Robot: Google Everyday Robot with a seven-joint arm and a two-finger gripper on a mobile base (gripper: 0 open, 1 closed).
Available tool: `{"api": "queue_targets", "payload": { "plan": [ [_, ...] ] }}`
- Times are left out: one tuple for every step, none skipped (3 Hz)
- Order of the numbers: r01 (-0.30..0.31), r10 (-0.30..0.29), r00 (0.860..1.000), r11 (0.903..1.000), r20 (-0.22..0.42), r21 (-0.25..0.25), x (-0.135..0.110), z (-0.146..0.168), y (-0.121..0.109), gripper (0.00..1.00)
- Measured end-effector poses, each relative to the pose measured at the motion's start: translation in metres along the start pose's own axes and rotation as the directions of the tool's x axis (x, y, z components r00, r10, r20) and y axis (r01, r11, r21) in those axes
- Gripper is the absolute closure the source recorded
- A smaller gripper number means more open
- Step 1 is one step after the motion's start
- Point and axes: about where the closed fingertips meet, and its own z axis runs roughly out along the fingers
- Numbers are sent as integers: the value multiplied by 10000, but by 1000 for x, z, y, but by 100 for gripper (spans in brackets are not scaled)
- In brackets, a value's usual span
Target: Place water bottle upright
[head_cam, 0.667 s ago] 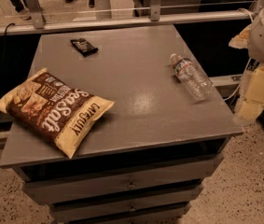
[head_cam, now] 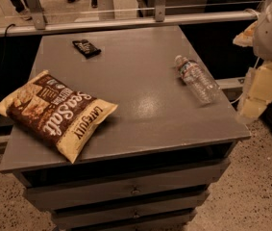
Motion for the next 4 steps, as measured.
{"api": "queue_targets", "payload": {
  "plan": [
    [-362,359,9965,9993,748,26,-19,28,-34,0],
    [-1177,1122,9875,9920,1104,453,-34,65,-97,0],
    [-2489,2395,9626,9664,1264,646,-39,102,-146,0],
    [-4001,3921,9131,9145,1124,604,-43,140,-178,0]
  ]
}}
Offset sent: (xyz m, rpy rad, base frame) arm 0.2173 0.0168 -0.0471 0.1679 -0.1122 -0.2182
